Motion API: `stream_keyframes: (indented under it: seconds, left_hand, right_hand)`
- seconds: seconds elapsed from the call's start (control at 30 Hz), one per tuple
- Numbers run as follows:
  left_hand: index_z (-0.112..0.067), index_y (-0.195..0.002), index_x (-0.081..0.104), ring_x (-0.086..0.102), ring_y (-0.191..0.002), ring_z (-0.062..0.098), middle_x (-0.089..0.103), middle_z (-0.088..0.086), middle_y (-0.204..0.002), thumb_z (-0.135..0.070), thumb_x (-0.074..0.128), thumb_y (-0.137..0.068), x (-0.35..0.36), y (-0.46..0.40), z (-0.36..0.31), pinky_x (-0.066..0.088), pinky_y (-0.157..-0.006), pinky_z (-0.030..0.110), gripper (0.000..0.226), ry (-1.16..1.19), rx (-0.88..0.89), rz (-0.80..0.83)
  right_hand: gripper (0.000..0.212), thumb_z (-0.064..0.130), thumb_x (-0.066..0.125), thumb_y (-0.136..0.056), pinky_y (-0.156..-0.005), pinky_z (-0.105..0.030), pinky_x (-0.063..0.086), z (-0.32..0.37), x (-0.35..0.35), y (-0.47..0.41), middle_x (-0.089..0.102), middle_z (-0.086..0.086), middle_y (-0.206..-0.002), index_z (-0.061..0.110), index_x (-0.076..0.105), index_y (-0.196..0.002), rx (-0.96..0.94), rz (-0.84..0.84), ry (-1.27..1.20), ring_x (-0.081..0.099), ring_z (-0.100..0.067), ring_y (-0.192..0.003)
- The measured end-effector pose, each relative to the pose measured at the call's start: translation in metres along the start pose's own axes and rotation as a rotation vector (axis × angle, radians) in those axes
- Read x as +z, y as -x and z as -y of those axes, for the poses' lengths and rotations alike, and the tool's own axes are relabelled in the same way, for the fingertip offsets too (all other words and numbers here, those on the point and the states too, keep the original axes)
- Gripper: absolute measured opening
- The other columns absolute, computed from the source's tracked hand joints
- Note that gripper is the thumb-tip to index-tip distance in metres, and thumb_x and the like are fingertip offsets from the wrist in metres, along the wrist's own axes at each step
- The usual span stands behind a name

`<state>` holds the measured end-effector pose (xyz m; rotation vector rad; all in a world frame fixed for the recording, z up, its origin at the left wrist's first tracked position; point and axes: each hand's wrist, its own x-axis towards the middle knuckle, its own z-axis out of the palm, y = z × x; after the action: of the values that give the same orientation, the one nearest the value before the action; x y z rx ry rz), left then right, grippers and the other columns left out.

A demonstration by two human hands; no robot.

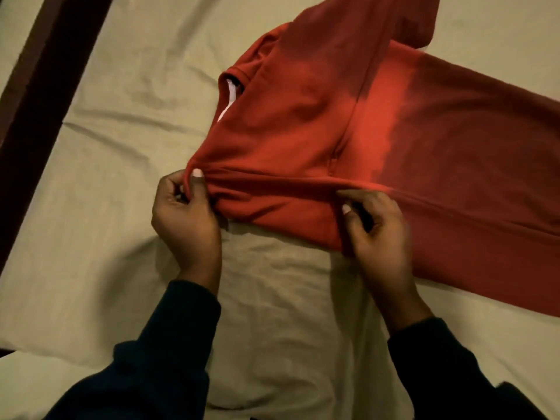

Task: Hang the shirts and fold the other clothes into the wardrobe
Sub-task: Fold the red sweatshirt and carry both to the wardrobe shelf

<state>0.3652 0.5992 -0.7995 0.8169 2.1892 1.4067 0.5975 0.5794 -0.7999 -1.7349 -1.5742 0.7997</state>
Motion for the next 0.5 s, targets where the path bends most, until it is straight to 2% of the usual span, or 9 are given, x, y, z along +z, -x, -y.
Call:
stream_keyframes:
  seconds: [0.03,0.13,0.23,0.3,0.33,0.37,0.4,0.43,0.5]
  left_hand:
    - [-0.022,-0.089,0.064,0.06,-0.075,0.011,0.063,-0.008,-0.079,-0.034,0.064,-0.095,0.002,-0.003,-0.003,0.052,-0.074,0.027,0.013,-0.019,0.03,-0.014]
    - [-0.023,-0.089,0.065,0.062,-0.09,0.03,0.067,-0.003,-0.086,-0.043,0.062,-0.091,0.007,-0.022,-0.007,0.051,-0.081,0.039,0.02,-0.182,0.155,0.016]
    - [-0.016,-0.104,0.068,0.055,-0.105,0.029,0.067,0.001,-0.103,-0.04,0.06,-0.09,0.013,-0.036,-0.011,0.045,-0.089,0.038,0.029,-0.362,0.234,0.136]
    - [-0.016,-0.12,0.063,0.05,-0.114,0.03,0.061,0.006,-0.119,-0.034,0.061,-0.089,0.013,-0.029,-0.02,0.037,-0.095,0.034,0.036,-0.531,0.311,0.078]
    - [-0.014,-0.126,0.06,0.048,-0.117,0.032,0.057,0.01,-0.126,-0.029,0.061,-0.091,0.012,-0.018,-0.026,0.034,-0.096,0.035,0.038,-0.579,0.399,0.015]
    - [-0.01,-0.128,0.058,0.048,-0.12,0.033,0.054,0.014,-0.131,-0.025,0.06,-0.094,0.014,-0.003,-0.03,0.033,-0.099,0.035,0.038,-0.56,0.522,0.027]
    - [-0.007,-0.13,0.057,0.049,-0.124,0.033,0.054,0.015,-0.134,-0.021,0.055,-0.098,0.018,0.016,-0.032,0.032,-0.106,0.036,0.035,-0.489,0.649,0.157]
    - [-0.006,-0.134,0.056,0.048,-0.13,0.03,0.055,0.014,-0.139,-0.019,0.05,-0.101,0.024,0.037,-0.028,0.03,-0.112,0.038,0.036,-0.419,0.744,0.369]
    - [-0.012,-0.147,0.047,0.035,-0.146,0.019,0.044,0.006,-0.154,-0.026,0.038,-0.105,0.035,0.065,-0.013,0.024,-0.12,0.043,0.045,-0.419,0.826,0.757]
  right_hand:
    - [0.023,0.011,0.062,-0.092,-0.092,-0.02,0.041,0.002,0.0,-0.001,0.065,0.005,-0.106,0.019,0.072,-0.111,-0.049,0.008,0.077,0.056,-0.015,-0.101]
    - [0.03,0.023,0.065,-0.089,-0.09,-0.034,0.041,0.0,0.004,0.005,0.06,0.003,-0.119,0.023,0.071,-0.119,-0.124,0.065,0.249,0.05,-0.019,-0.111]
    - [0.04,0.024,0.066,-0.089,-0.089,-0.039,0.041,-0.006,0.006,0.017,0.055,0.002,-0.133,0.026,0.064,-0.13,-0.15,0.104,0.32,0.047,-0.02,-0.123]
    - [0.045,0.022,0.066,-0.089,-0.091,-0.04,0.04,-0.009,0.005,0.022,0.053,0.0,-0.138,0.025,0.062,-0.134,-0.183,0.104,0.328,0.045,-0.021,-0.128]
    - [0.046,0.021,0.064,-0.09,-0.095,-0.038,0.038,-0.009,0.006,0.024,0.051,0.0,-0.143,0.024,0.06,-0.136,-0.198,0.11,0.332,0.042,-0.021,-0.133]
    - [0.048,0.022,0.061,-0.091,-0.1,-0.037,0.035,-0.008,0.008,0.026,0.047,0.001,-0.149,0.025,0.057,-0.139,-0.208,0.129,0.334,0.038,-0.02,-0.139]
    - [0.05,0.024,0.057,-0.093,-0.107,-0.035,0.03,-0.007,0.011,0.027,0.041,0.002,-0.155,0.026,0.052,-0.143,-0.215,0.168,0.336,0.03,-0.018,-0.146]
    - [0.052,0.027,0.051,-0.097,-0.114,-0.035,0.024,-0.006,0.015,0.029,0.033,0.004,-0.16,0.026,0.045,-0.149,-0.22,0.217,0.347,0.021,-0.016,-0.151]
    - [0.054,0.034,0.04,-0.103,-0.121,-0.038,0.015,-0.01,0.018,0.034,0.019,0.006,-0.165,0.025,0.032,-0.155,-0.244,0.282,0.402,0.009,-0.012,-0.153]
